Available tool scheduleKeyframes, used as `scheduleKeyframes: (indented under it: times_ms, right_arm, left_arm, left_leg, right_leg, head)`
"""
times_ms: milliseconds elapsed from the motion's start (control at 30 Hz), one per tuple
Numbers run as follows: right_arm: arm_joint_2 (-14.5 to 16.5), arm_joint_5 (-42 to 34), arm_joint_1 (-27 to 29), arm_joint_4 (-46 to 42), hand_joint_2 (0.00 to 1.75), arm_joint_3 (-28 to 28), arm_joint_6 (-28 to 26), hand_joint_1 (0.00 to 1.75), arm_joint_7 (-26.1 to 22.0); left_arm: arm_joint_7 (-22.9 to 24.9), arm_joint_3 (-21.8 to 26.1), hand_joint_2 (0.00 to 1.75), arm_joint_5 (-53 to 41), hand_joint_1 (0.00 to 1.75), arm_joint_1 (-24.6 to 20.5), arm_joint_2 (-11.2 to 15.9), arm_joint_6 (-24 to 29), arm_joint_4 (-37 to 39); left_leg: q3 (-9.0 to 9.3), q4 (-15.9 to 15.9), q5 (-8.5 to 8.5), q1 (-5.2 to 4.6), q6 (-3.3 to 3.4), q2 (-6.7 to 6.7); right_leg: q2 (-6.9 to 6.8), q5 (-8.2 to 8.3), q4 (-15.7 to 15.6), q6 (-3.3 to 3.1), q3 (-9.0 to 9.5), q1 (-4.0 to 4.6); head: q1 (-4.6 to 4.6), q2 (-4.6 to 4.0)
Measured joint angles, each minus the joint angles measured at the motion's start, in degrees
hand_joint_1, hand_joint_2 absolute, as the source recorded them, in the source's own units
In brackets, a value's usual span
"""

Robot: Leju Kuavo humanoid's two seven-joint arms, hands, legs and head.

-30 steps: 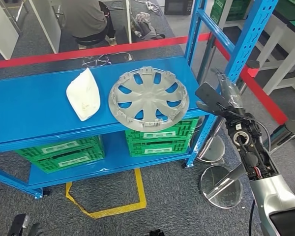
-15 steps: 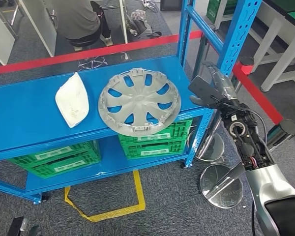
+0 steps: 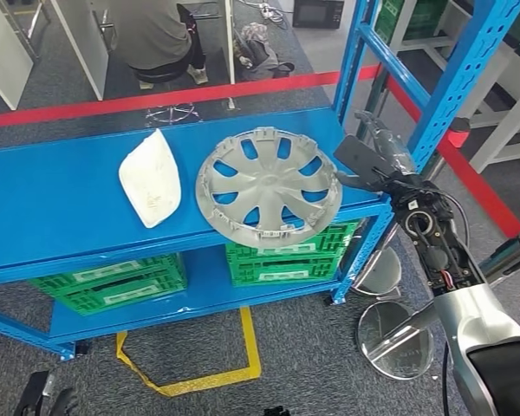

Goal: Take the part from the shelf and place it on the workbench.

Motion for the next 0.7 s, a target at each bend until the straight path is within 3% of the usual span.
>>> scheduleKeyframes:
  times_ms: [33, 100, 167, 233, 400, 700]
  right_arm:
    - [0.0, -0.22, 0.0, 0.25, 1.75, 0.08, 0.02, 0.0, -0.01]
    - [0.0, -0.49, -0.24, 0.67, 1.75, 0.29, 0.07, 0.0, -0.02]
    - [0.01, -0.55, -0.58, 1.04, 1.75, 0.55, 0.24, 0.0, -0.02]
    - [0.02, -0.59, -0.7, 1.34, 1.75, 0.79, 0.42, 0.0, 0.0]
    - [0.02, -0.74, -0.66, 1.67, 1.75, 1.14, 0.55, 0.0, 0.08]
    - [0.02, -1.54, -1.01, 2.5, 1.75, 1.6, 0.34, 0.0, -0.06]
  left_arm:
    - [0.03, -0.13, 0.0, 0.0, 0.0, 0.01, -0.01, -0.01, 0.0]
    - [0.04, -0.33, 0.0, 0.0, 0.0, -0.03, -0.03, 0.02, 0.0]
    - [0.12, -0.51, 0.0, 0.0, 0.0, -0.16, -0.03, 0.12, 0.0]
    - [0.22, -0.64, 0.0, 0.01, 0.0, -0.22, 0.02, 0.24, 0.0]
    - [0.26, -1.04, 0.0, 0.13, 0.0, -0.32, 0.08, 0.59, 0.0]
    - [0.26, -1.69, 0.0, 0.82, 0.0, -0.34, 0.08, 0.74, 0.0]
  left_leg:
    - [0.34, 0.02, -0.23, 0.0, -0.07, -0.03]
    - [1.08, 0.12, -0.79, -0.05, -0.37, -0.08]
    - [1.22, 0.36, -1.18, -0.24, -0.82, -0.1]
    - [0.88, 0.63, -1.25, -0.47, -0.87, -0.1]
    - [0.99, 0.23, -1.14, -0.42, -0.64, -0.06]
    - [1.07, -0.14, -0.95, -0.27, -1.53, -0.07]
  right_leg:
    - [0.0, 1.78, -1.85, -0.07, 0.48, 0.0]
    - [-0.02, 6.54, -9.98, -0.45, 3.79, 0.03]
    - [0.03, 8.7, -16.23, -0.88, 6.73, 0.2]
    - [0.15, 8.53, -17.63, -0.97, 7.42, 0.26]
    - [0.3, 8.45, -17.72, -1.19, 7.3, 0.39]
    - [0.25, 8.43, -17.71, -1.67, 7.3, 0.57]
  head:
    - [0.23, 0.0]
    - [0.68, 0.0]
    - [0.86, 0.0]
    - [0.67, 0.0]
    - [-0.31, 0.0]
    - [-0.94, 0.0]
